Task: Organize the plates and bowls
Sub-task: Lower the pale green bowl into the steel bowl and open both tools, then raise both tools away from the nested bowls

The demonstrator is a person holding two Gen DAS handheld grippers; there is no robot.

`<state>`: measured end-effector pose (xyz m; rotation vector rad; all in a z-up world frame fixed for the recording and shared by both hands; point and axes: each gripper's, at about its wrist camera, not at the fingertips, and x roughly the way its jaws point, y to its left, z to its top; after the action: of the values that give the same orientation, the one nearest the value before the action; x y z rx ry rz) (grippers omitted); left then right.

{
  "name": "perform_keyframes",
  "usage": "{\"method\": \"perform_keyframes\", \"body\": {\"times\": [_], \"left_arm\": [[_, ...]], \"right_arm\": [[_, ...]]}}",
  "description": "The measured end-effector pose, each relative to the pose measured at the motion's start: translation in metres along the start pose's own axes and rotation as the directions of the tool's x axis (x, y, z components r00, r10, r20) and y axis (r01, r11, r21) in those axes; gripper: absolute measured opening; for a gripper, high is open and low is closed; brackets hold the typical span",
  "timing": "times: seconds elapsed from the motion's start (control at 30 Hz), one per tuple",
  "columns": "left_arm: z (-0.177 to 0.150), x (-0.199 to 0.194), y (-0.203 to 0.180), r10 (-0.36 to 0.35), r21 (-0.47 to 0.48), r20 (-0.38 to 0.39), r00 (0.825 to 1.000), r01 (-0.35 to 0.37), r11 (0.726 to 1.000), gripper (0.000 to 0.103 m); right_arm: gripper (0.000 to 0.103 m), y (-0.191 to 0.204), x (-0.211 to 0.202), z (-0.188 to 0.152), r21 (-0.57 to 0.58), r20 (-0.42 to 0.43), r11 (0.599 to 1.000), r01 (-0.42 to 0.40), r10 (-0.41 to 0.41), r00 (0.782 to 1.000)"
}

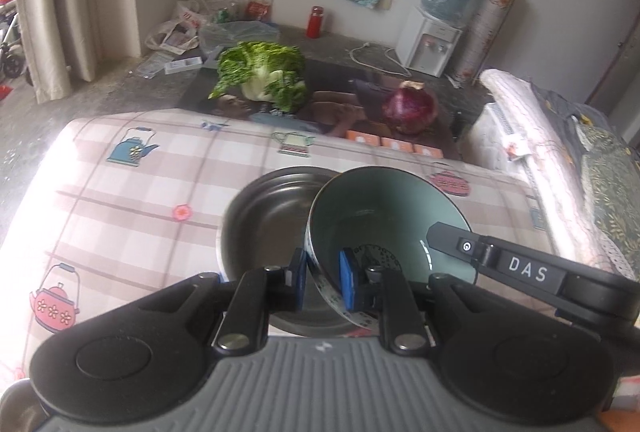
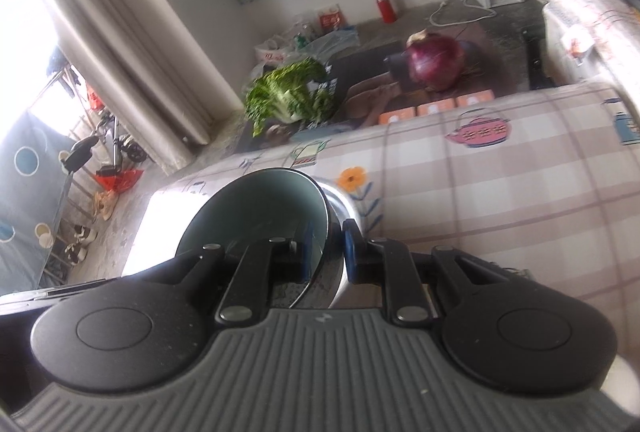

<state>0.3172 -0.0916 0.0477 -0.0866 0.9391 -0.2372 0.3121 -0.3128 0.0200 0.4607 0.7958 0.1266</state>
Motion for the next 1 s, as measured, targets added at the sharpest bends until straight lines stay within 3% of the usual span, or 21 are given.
{"method": "perform_keyframes", "body": {"times": [0.57, 0.73, 0.93, 1.0], "left_arm": [[0.000, 0.046, 0.040, 0.017, -0.036, -0.076, 0.997, -0.020, 0.999, 0.018], [0.000, 0.043, 0.038, 0.024, -0.016, -0.046, 0.999, -0.024, 1.000, 0.014], [0.000, 0.031, 0.040, 0.043, -0.010, -0.015, 0.999, -0.043, 0.999, 0.021], [-0.003, 0.024, 0.044, 0.037, -0.016, -0.009, 0.999, -0.037, 0.999, 0.029]], "right_arm": [[0.015, 0.015, 0.072, -0.013, -0.003, -0.090, 1.000, 0.022, -0.022, 0.996], [0.017, 0.014, 0.079, -0.015, -0.006, -0.084, 0.999, 0.033, -0.033, 0.996], [0.036, 0.021, 0.069, -0.012, -0.022, -0.025, 0.999, 0.024, -0.025, 0.999], [0.044, 0.023, 0.061, -0.011, -0.025, 0.002, 1.000, 0.014, -0.014, 1.000]]}}
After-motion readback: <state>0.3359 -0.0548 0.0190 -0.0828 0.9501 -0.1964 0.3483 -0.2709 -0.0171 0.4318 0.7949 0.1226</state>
